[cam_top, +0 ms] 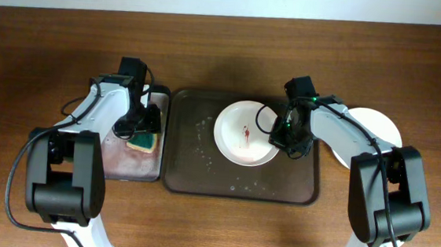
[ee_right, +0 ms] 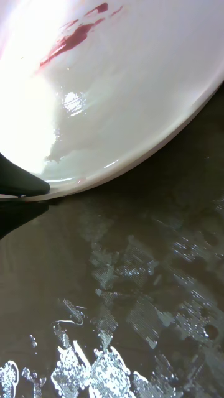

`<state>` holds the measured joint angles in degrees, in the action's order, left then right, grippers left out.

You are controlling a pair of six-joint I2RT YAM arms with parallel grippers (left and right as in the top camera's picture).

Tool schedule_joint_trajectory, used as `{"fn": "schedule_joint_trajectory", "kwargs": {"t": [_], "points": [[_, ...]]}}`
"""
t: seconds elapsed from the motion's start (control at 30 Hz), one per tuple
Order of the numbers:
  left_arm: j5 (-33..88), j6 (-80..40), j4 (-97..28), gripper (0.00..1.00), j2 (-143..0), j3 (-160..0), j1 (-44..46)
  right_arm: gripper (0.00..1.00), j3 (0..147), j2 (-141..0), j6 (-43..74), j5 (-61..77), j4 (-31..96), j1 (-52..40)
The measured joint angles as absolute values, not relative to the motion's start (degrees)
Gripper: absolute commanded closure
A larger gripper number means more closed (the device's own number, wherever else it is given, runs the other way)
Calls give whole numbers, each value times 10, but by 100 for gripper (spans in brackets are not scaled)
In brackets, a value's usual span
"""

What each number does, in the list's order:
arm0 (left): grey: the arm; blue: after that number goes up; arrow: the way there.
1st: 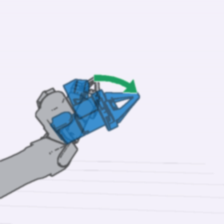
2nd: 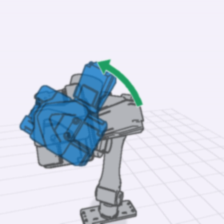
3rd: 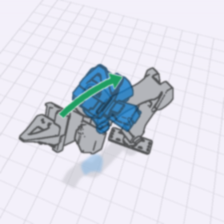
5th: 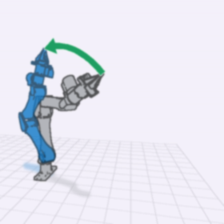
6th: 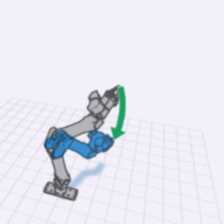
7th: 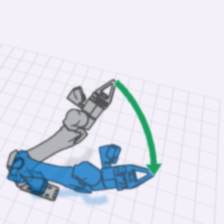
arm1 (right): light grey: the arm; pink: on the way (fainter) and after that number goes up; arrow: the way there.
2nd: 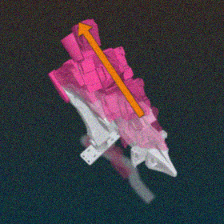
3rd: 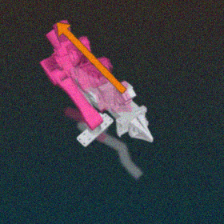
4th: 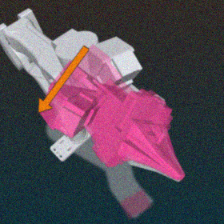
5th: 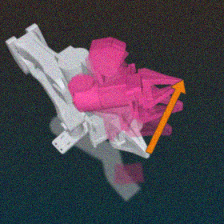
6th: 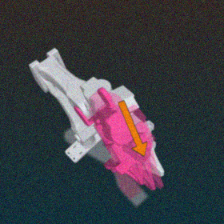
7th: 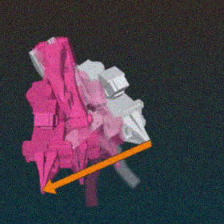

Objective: Clean dirty plates on tray and stack at the side
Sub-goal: 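Hold the plate with the right gripper while the left gripper wets the sponge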

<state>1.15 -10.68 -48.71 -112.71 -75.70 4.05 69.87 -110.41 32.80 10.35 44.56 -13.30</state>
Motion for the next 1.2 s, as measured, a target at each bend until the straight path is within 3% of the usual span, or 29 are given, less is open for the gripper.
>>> {"fn": "schedule_joint_trajectory", "kwargs": {"t": [0.07,0.1,0.7,0.9,1.2], "points": [[12,-105,-487,87,-1127,-756,41,96,699,-1104,328,103,446,-133],[12,-109,-487,100,-1127,-756,41,96,699,-1104,328,103,446,-133],[3,-75,-460,100,-1002,-764,6,96,699,-1104,328,103,445,-133],[-137,-103,-469,100,-969,-764,13,96,699,-1104,328,104,445,-133],[-287,-196,-480,100,-969,-764,103,96,699,-1104,328,104,445,-133]]}}
